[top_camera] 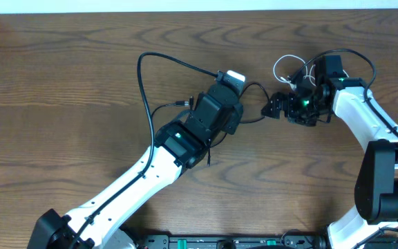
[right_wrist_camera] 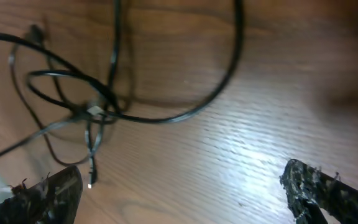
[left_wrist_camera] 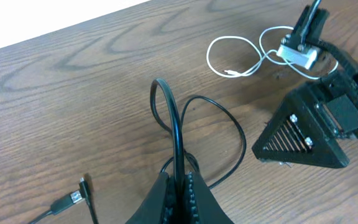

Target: Untangle cables

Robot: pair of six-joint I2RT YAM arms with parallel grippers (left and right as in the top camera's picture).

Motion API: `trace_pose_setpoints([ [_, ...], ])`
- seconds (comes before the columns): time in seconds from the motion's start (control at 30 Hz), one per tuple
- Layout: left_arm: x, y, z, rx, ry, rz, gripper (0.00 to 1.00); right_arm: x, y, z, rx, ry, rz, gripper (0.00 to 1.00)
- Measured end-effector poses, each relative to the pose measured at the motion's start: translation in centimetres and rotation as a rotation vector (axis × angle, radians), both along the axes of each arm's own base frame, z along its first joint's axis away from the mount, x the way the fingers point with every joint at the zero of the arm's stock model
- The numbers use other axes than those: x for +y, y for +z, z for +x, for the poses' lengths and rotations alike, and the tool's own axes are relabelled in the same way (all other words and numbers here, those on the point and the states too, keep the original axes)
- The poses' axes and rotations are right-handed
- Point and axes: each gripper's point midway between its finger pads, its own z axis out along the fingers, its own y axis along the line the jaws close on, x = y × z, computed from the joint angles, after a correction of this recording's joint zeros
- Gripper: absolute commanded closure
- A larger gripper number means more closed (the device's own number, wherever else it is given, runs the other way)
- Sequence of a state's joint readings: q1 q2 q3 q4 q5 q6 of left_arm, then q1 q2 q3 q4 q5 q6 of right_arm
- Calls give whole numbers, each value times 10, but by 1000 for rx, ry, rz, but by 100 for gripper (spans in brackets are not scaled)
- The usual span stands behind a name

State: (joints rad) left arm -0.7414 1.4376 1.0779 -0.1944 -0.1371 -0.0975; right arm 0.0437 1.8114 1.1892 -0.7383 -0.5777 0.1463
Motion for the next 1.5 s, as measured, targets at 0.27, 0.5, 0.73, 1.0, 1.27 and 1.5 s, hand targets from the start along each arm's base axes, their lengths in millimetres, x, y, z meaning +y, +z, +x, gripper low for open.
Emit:
trace_pose_setpoints([
  [0.27, -3, -5, 5, -6, 1, 8, 92, 22, 6, 4, -50, 55, 39, 2],
  [0.5, -1, -42, 21, 16, 61, 87, 93, 26, 6, 4, -54, 65, 40, 2],
  [0.73, 1, -24, 38, -76, 135, 44, 93, 22, 4, 4, -53, 59, 15, 4],
  [1.0, 0, -29, 34, -47, 188, -7, 93, 18, 0, 4, -42, 45, -17, 4],
  [1.27, -6, -92, 33, 77, 219, 7, 93, 9, -9, 3, -27, 14, -68, 3],
  [1.5, -29, -124, 9, 240, 87, -25, 93, 8, -12, 2, -26, 11, -90, 4],
])
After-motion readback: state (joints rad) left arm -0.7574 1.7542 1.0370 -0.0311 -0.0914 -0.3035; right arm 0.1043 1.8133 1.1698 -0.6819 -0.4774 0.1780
